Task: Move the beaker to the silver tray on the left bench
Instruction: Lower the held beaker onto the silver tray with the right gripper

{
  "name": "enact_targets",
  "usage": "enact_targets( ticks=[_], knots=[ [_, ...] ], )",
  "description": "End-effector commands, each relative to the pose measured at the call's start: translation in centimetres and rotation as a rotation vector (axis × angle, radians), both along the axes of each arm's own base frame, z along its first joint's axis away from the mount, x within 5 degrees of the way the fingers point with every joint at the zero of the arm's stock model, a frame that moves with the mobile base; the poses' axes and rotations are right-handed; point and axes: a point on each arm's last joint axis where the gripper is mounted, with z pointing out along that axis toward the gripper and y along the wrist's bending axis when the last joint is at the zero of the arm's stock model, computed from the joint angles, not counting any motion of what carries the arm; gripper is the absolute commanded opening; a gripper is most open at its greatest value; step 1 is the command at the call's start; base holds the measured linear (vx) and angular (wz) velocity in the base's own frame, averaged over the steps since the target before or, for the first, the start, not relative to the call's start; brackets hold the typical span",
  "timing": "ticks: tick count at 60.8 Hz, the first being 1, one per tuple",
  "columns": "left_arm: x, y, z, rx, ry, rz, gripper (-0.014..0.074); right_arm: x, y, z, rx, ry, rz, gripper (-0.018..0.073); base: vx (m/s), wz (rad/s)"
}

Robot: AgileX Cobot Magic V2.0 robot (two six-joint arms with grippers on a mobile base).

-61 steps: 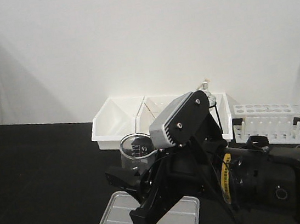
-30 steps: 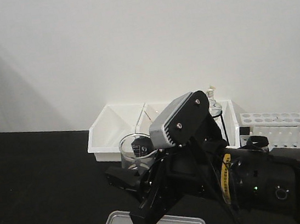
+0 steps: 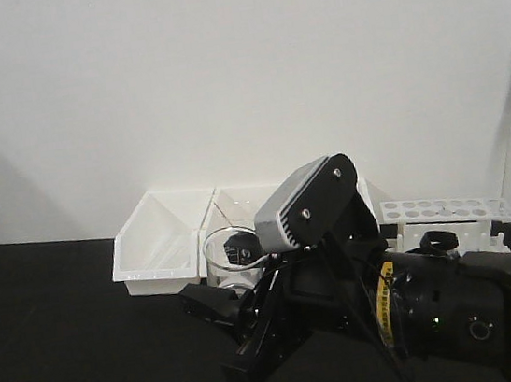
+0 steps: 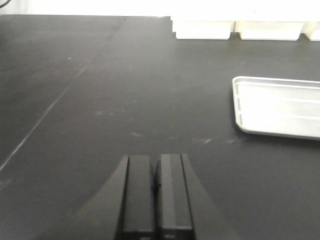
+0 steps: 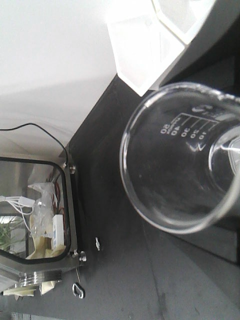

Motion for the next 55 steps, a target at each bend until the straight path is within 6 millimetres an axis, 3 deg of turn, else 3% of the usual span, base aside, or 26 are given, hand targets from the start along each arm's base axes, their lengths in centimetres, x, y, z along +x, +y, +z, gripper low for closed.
enact_targets(
  ticks=[1, 23, 42, 55],
  knots=[
    [0.2, 0.0, 0.1, -0.009, -0.065, 0.0, 0.0001, -0.7, -0.4, 2.4, 0.068, -0.045, 0.012, -0.0011, 0.05, -0.11],
    [0.2, 0.0, 0.1, -0.009, -0.065, 0.0, 0.0001, -0.2, -0.3, 1.8, 0.049, -0.035, -0.007, -0.0011, 0.03, -0.07],
    [0.2, 0.0, 0.1, -0.009, -0.065, 0.0, 0.0001, 5.1, 3.2, -3.6, -0.095, 0.024, -0.021, -0.0011, 0.0, 0.0],
    [0.2, 0.0, 0.1, -0.009, -0.065, 0.0, 0.0001, 8.5, 5.7, -9.4, -0.079, 0.187, -0.024, -0.0011, 0.0, 0.0]
  ],
)
